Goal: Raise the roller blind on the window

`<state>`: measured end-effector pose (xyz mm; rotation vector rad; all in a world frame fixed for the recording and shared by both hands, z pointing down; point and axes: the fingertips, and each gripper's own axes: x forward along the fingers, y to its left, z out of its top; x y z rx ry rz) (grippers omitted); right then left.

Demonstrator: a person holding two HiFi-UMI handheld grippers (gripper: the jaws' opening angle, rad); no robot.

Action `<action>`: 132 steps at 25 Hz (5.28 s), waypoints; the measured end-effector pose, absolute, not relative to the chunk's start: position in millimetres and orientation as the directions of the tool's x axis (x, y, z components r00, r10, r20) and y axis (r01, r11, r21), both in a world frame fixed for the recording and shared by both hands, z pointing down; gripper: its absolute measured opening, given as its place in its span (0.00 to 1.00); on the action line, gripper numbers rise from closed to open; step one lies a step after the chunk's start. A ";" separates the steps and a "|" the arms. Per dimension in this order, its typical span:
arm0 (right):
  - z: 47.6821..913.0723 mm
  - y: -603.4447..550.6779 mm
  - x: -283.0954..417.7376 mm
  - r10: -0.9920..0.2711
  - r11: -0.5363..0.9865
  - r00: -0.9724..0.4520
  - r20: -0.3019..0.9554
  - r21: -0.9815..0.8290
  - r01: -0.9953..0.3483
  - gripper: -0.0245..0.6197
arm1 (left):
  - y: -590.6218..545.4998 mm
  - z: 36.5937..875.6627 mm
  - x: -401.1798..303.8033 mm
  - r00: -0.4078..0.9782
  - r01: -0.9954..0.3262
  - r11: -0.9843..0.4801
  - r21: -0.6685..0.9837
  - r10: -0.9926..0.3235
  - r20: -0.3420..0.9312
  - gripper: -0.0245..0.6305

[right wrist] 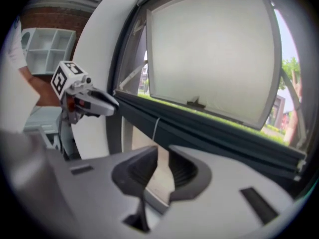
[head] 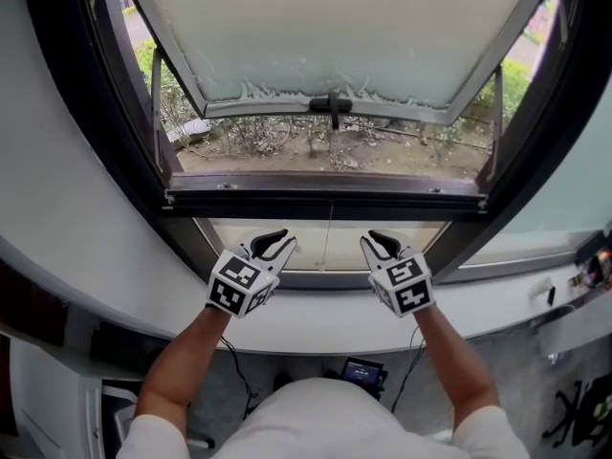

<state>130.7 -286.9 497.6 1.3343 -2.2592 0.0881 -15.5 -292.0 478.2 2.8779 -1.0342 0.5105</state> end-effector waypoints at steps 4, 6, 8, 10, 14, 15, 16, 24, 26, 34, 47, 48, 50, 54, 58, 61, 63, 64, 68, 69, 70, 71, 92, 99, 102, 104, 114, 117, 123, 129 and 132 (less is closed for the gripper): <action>492.7 -297.0 129.9 -0.806 0.520 -0.373 0.460 0.250 -0.817 0.13 | -302.3 475.1 -15.0 0.712 -0.614 -0.779 -0.126 -0.616 0.337 0.16; 490.8 -301.4 130.4 -0.807 0.518 -0.369 0.462 0.253 -0.817 0.13 | -306.7 473.4 -15.3 0.706 -0.612 -0.777 -0.146 -0.620 0.341 0.16; 489.2 -304.7 130.1 -0.808 0.517 -0.364 0.463 0.261 -0.815 0.13 | -310.2 472.1 -15.8 0.703 -0.610 -0.776 -0.159 -0.623 0.342 0.16; 488.4 -307.0 128.8 -0.809 0.520 -0.358 0.467 0.282 -0.806 0.13 | -312.3 471.8 -15.4 0.701 -0.603 -0.778 -0.177 -0.623 0.348 0.16; 487.7 -311.2 126.6 -0.814 0.525 -0.337 0.473 0.352 -0.775 0.13 | -317.3 478.7 -15.7 0.677 -0.573 -0.776 -0.264 -0.630 0.381 0.17; 487.2 -312.7 126.4 -0.816 0.526 -0.331 0.473 0.372 -0.765 0.13 | -319.0 481.9 -16.2 0.671 -0.565 -0.776 -0.281 -0.630 0.392 0.17; 486.6 -314.3 126.2 -0.818 0.526 -0.326 0.474 0.390 -0.755 0.13 | -320.6 484.7 -16.5 0.666 -0.556 -0.777 -0.294 -0.629 0.401 0.18; 482.8 -327.6 126.6 -0.830 0.520 -0.290 0.476 0.474 -0.711 0.15 | -331.9 483.4 -13.8 0.640 -0.507 -0.767 -0.394 -0.640 0.424 0.22; 478.9 -329.5 126.0 -0.840 0.515 -0.271 0.471 0.534 -0.671 0.15 | -333.8 480.0 -11.2 0.640 -0.494 -0.764 -0.416 -0.643 0.422 0.23; 479.6 -337.5 121.2 -0.861 0.503 -0.201 0.467 0.723 -0.473 0.20 | -346.9 469.9 -4.4 0.629 -0.454 -0.747 -0.485 -0.654 0.419 0.26; 493.0 -354.9 123.5 -0.862 0.506 -0.122 0.492 0.826 -0.249 0.21 | -358.4 490.1 1.4 0.522 -0.287 -0.723 -0.629 -0.668 0.530 0.28; 493.6 -355.2 122.9 -0.860 0.509 -0.119 0.496 0.829 -0.231 0.21 | -359.0 491.3 1.8 0.513 -0.274 -0.718 -0.640 -0.672 0.534 0.28; 494.8 -355.8 121.9 -0.854 0.521 -0.113 0.509 0.826 -0.214 0.21 | -359.6 493.1 2.7 0.502 -0.258 -0.717 -0.647 -0.672 0.544 0.28; 496.7 -355.7 121.9 -0.839 0.543 -0.090 0.536 0.817 -0.195 0.21 | -358.5 495.2 4.5 0.494 -0.245 -0.739 -0.627 -0.652 0.575 0.28; 498.1 -355.9 123.6 -0.846 0.533 -0.037 0.532 0.840 -0.099 0.21 | -357.3 497.7 4.8 0.477 -0.229 -0.763 -0.604 -0.629 0.614 0.28; 498.9 -356.7 123.2 -0.861 0.508 -0.026 0.508 0.858 -0.071 0.21 | -358.2 496.8 3.2 0.459 -0.219 -0.777 -0.590 -0.615 0.641 0.28; 499.3 -357.1 123.0 -0.863 0.504 -0.021 0.504 0.860 -0.082 0.21 | -358.7 497.3 3.0 0.432 -0.188 -0.769 -0.611 -0.623 0.651 0.27; 499.6 -357.1 122.9 -0.863 0.505 -0.019 0.505 0.858 -0.089 0.21 | -359.1 497.9 3.1 0.420 -0.175 -0.758 -0.629 -0.635 0.648 0.27; 501.1 -357.1 122.9 -0.866 0.500 -0.018 0.501 0.860 -0.104 0.21 | -361.5 499.4 2.7 0.394 -0.171 -0.723 -0.669 -0.673 0.627 0.23; 501.6 -357.1 122.8 -0.867 0.496 -0.017 0.497 0.862 -0.104 0.21 | -361.5 499.6 2.8 0.392 -0.176 -0.724 -0.667 -0.673 0.627 0.22; 501.9 -356.9 122.8 -0.869 0.493 -0.015 0.494 0.864 -0.106 0.21 | -361.3 499.7 2.9 0.390 -0.180 -0.725 -0.664 -0.673 0.629 0.22; 502.2 -356.4 123.0 -0.870 0.490 -0.014 0.492 0.864 -0.111 0.21 | -360.8 499.7 3.2 0.388 -0.180 -0.727 -0.663 -0.672 0.631 0.22; 503.6 -353.6 124.2 -0.854 0.510 -0.001 0.520 0.839 -0.190 0.21 | -357.7 501.8 5.8 0.392 -0.197 -0.734 -0.650 -0.667 0.634 0.22; 501.3 -352.7 123.4 -0.852 0.518 -0.029 0.523 0.833 -0.197 0.21 | -356.8 500.0 4.7 0.406 -0.189 -0.745 -0.640 -0.653 0.639 0.22; 497.3 -354.6 124.1 -0.860 0.507 -0.039 0.510 0.839 -0.197 0.21 | -357.8 497.3 4.4 0.405 -0.184 -0.745 -0.641 -0.652 0.641 0.22; 496.7 -354.6 124.4 -0.858 0.509 -0.044 0.511 0.837 -0.199 0.21 | -357.7 496.4 5.0 0.405 -0.180 -0.746 -0.642 -0.651 0.642 0.22; 476.9 -351.8 122.7 -0.865 0.499 -0.062 0.498 0.839 -0.218 0.21 | -355.4 475.2 4.3 0.435 -0.185 -0.733 -0.655 -0.658 0.615 0.22; 464.1 -351.9 123.6 -0.877 0.477 -0.066 0.476 0.849 -0.227 0.21 | -355.5 464.0 5.4 0.460 -0.213 -0.726 -0.654 -0.665 0.589 0.22; 431.1 -354.1 123.9 -0.903 0.428 -0.074 0.423 0.870 -0.245 0.21 | -356.7 432.7 5.5 0.484 -0.254 -0.694 -0.674 -0.694 0.533 0.22; 422.2 -353.0 123.0 -0.907 0.419 -0.080 0.413 0.868 -0.267 0.21 | -355.7 421.4 5.1 0.517 -0.315 -0.694 -0.647 -0.698 0.496 0.22; 414.7 -355.8 124.1 -0.918 0.394 -0.080 0.388 0.879 -0.269 0.21 | -358.3 414.6 5.6 0.520 -0.325 -0.684 -0.653 -0.707 0.480 0.22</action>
